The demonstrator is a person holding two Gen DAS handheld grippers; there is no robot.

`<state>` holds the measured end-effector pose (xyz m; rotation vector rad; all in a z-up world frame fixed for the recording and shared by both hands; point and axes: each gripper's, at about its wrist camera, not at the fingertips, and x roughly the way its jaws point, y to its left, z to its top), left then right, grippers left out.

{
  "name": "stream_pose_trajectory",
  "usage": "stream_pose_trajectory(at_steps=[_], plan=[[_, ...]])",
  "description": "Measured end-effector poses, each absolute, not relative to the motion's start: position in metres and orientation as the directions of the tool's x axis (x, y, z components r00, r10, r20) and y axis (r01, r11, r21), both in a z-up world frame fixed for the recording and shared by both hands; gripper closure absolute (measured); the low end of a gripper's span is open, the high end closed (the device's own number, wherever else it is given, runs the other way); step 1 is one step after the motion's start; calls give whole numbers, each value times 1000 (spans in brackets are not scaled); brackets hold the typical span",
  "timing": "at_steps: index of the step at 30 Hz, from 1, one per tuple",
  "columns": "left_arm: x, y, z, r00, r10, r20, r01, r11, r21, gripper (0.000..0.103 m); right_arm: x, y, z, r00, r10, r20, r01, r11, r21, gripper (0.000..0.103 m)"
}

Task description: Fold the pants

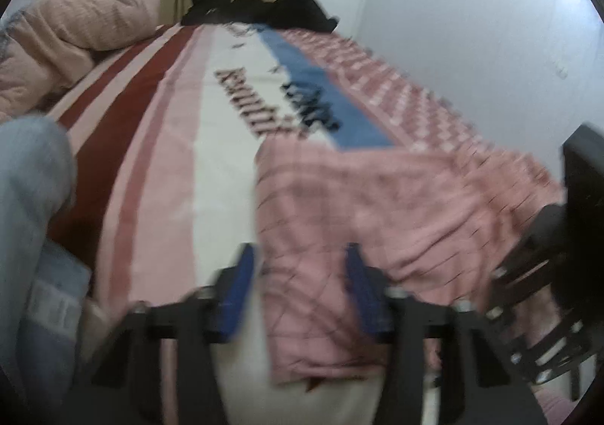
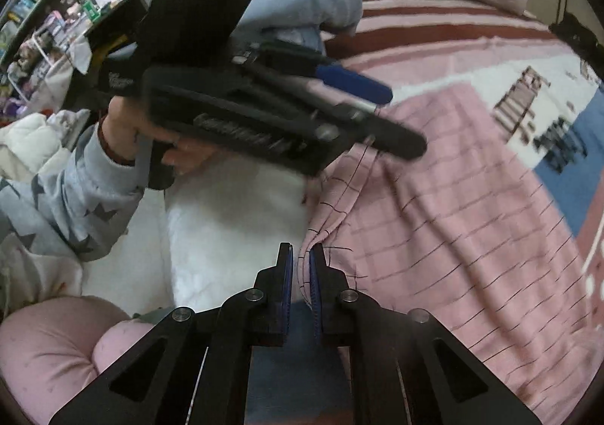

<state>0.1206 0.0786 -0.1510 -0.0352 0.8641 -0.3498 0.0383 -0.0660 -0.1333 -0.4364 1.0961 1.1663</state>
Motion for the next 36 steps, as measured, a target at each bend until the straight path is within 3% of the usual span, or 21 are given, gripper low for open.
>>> stream_pose_trajectory(at_steps=[6,8,10,15,19,22,24,26,31,34,36], plan=[[94,87,-163,605,-275,-747,247,957,-152,85,44,-100,-113,52,561,-826,-822,494,284,95],[90,90,-163,611,-276,-742,233,959,-164,87,52,-117,-96,142,559,-817,-791,560,246,68],[87,90,-163,614,-270,-741,224,961,-165,90,66,-140,-82,240,534,-811,-728,651,214,56],[76,86,-163,628,-247,-738,219,966,-137,94,90,-200,-73,373,393,-840,-483,856,185,53],[69,88,-162,635,-244,-733,220,967,-131,94,97,-231,-93,289,470,-834,-376,857,353,49],[69,88,-161,636,-241,-733,218,967,-129,94,101,-232,-109,277,461,-843,-325,871,369,51],[70,88,-161,636,-240,-733,212,968,-134,95,106,-230,-117,300,411,-861,-286,900,330,59],[69,88,-160,638,-236,-733,209,969,-131,95,108,-231,-117,327,375,-867,-279,915,290,76],[71,88,-160,636,-237,-735,217,968,-125,94,102,-253,-107,332,417,-846,-239,905,352,76],[74,88,-161,635,-238,-735,215,968,-128,94,95,-268,-110,272,491,-827,-197,870,452,62],[74,87,-161,636,-235,-735,215,969,-124,94,92,-268,-114,255,526,-811,-189,850,491,61]])
